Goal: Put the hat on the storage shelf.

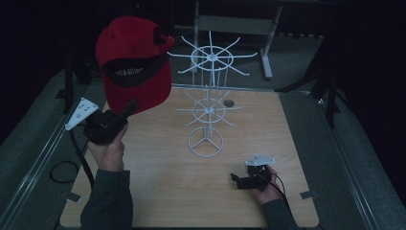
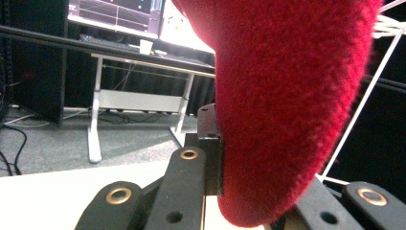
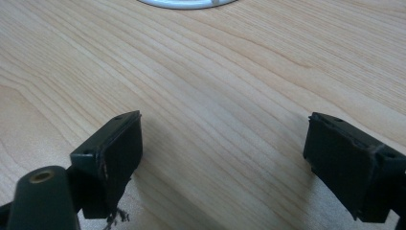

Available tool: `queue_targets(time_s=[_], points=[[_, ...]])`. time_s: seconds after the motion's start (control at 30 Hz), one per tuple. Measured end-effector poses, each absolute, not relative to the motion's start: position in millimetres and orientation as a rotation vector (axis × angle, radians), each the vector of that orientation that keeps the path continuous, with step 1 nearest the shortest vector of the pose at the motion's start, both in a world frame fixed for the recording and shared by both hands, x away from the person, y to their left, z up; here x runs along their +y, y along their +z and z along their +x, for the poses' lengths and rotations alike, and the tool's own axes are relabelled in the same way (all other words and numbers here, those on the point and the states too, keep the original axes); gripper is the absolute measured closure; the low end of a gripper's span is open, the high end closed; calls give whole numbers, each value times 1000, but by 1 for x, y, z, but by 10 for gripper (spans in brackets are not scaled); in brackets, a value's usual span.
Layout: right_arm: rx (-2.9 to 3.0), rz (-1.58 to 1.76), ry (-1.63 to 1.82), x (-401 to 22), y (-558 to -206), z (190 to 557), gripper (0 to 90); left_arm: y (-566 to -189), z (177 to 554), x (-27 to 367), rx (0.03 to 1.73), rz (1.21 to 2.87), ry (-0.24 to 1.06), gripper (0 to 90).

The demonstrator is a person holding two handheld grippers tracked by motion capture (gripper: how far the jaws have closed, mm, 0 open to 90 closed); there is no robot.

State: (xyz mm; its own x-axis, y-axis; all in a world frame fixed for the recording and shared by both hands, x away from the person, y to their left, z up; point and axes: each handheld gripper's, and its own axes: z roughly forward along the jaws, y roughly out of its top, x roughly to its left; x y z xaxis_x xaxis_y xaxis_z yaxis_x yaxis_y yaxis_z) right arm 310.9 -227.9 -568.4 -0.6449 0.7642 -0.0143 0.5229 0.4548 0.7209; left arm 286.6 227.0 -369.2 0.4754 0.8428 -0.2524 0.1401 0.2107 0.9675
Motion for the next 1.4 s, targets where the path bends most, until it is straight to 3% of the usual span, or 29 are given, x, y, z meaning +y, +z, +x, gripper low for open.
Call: queue_targets(time_s=[1.4], points=[[2375,1095,1000,-228,-568,311,131,-373,267,222,970,1279,631,851]])
